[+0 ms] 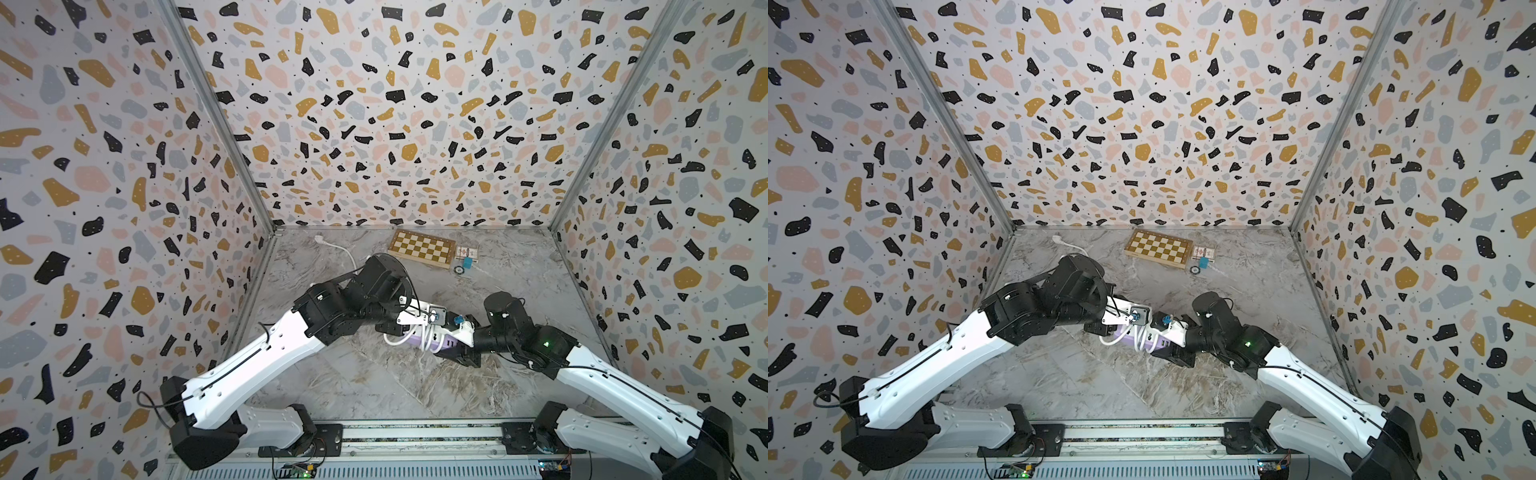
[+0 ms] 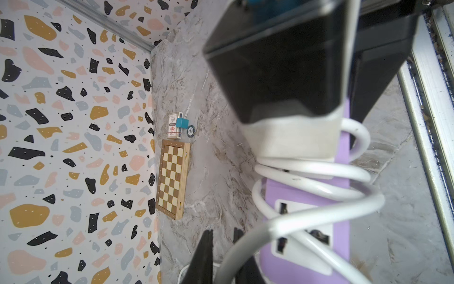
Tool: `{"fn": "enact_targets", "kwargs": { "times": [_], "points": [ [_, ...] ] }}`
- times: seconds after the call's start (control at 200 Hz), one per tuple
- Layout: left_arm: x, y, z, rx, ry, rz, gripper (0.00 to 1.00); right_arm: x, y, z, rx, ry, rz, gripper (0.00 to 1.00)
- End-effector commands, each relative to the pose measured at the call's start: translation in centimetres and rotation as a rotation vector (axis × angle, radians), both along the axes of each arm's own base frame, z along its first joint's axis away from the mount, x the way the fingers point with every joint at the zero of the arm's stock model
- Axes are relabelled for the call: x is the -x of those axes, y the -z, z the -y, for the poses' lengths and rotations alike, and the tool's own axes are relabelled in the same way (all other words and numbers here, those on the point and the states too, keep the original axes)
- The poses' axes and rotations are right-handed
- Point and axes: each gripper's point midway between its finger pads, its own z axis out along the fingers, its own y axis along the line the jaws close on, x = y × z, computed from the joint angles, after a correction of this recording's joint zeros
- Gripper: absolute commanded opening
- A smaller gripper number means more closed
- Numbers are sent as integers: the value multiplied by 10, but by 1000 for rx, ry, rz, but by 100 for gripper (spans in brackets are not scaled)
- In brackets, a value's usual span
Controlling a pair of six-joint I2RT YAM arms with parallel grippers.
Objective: Wrap the cord around the power strip
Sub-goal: Wrap the power cord around the power strip.
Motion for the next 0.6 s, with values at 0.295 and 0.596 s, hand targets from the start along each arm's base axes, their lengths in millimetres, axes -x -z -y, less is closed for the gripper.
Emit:
{"fn": "enact_targets", "kwargs": {
  "times": [0.295,0.596],
  "points": [
    [-8,19,17,63,95,-212,24,46,-55,-3,-205,-201,176,0],
    [-5,37,30,282,111,-414,30,52,-88,5,-323,-187,264,0]
  ]
}}
